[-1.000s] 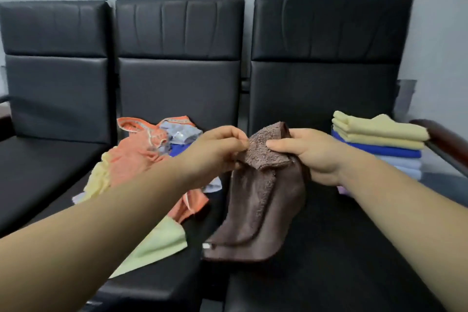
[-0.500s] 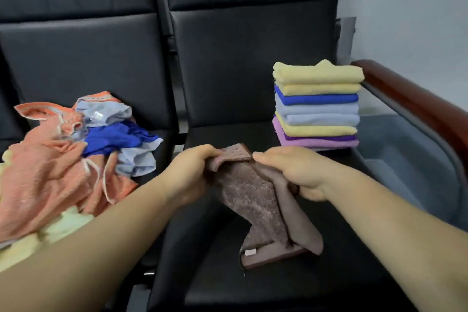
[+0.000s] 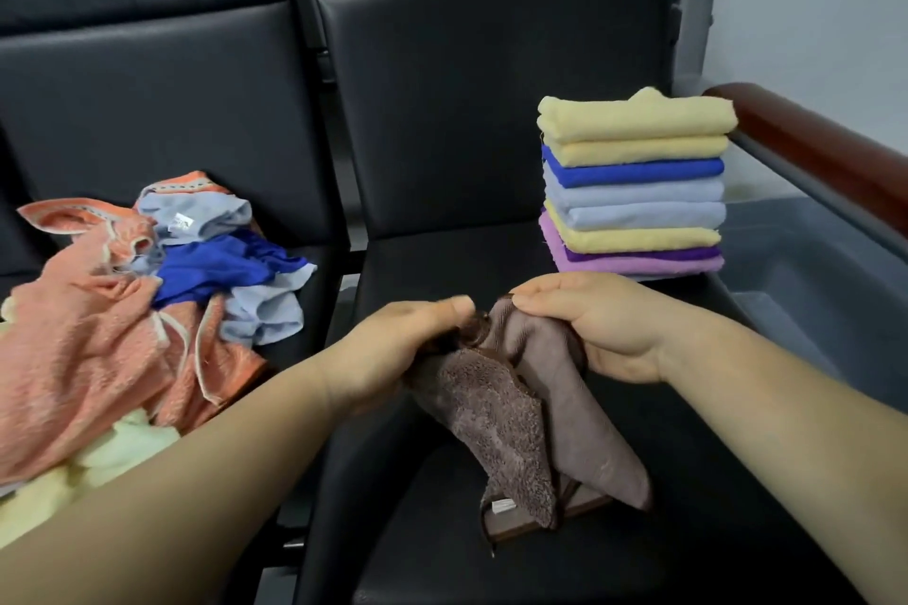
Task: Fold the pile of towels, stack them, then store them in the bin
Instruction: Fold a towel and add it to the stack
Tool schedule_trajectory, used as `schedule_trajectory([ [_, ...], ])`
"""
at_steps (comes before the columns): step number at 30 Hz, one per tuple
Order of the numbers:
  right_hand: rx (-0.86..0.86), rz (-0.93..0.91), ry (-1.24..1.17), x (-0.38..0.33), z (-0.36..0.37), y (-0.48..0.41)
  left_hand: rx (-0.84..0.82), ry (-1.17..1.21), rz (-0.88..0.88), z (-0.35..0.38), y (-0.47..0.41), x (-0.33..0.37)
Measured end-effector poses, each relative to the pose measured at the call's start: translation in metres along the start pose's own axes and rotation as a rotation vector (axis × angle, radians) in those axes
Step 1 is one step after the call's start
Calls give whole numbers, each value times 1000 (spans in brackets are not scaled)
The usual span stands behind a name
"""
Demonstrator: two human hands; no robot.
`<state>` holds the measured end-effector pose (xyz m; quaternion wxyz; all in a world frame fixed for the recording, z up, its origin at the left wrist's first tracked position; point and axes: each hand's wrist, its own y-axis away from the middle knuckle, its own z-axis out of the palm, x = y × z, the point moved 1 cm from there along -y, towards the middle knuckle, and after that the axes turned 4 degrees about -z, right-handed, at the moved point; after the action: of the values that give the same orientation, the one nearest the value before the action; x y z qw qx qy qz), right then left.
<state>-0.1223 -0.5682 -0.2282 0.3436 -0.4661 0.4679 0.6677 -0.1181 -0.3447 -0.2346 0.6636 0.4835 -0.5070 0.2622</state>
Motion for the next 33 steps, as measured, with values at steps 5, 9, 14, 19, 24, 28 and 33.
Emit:
schedule_trajectory([
  [5, 4, -43, -26, -5, 9, 4, -48, -185, 64, -1, 4, -6],
  [9, 68, -79, 13, -10, 6, 5, 58, 72, 90, -8, 6, 3],
  [14, 33, -35, 201, -13, -5, 10, 284, 301, 120, -33, 5, 19],
  [19, -19, 78, 441, -13, -18, 16, 351, 324, 34, -54, 9, 23],
  [24, 66, 124, 521, -12, -31, 15, 407, 259, -8, -67, 6, 19],
  [28, 109, 174, 514, -8, -35, 15, 420, 197, 41, -81, 2, 13],
  [33, 122, 215, 475, -9, -44, 14, 212, 109, 33, -87, 8, 15],
])
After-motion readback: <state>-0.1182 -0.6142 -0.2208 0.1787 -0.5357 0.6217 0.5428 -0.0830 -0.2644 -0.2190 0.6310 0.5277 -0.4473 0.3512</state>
